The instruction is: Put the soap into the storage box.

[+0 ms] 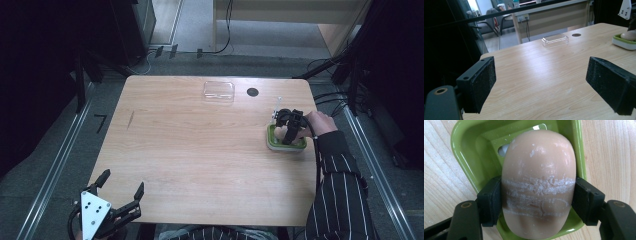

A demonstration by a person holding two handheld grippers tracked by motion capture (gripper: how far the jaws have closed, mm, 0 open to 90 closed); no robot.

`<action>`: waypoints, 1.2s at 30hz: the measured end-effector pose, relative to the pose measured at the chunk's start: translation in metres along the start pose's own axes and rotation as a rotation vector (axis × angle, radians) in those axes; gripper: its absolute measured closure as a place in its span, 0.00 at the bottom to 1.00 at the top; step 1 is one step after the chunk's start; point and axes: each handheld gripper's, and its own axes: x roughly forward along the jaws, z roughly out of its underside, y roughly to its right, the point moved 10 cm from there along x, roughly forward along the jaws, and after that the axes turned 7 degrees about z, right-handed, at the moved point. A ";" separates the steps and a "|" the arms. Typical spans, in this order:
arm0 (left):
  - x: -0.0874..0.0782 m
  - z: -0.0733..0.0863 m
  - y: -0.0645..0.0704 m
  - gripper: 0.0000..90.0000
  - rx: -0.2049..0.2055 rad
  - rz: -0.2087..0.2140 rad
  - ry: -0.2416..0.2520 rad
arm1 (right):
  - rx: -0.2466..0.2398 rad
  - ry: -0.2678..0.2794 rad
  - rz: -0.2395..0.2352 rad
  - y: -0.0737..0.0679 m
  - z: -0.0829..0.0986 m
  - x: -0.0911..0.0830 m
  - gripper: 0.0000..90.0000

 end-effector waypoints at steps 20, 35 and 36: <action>0.000 0.000 -0.001 0.11 -0.001 -0.001 0.000 | -0.013 -0.016 0.012 0.001 0.000 -0.001 0.33; 0.001 -0.001 0.001 0.11 0.007 0.003 0.000 | 0.066 -0.003 0.008 0.001 0.002 -0.013 0.22; 0.001 -0.001 0.001 0.11 0.006 0.003 0.001 | 0.078 -0.006 0.010 0.002 0.002 -0.013 0.20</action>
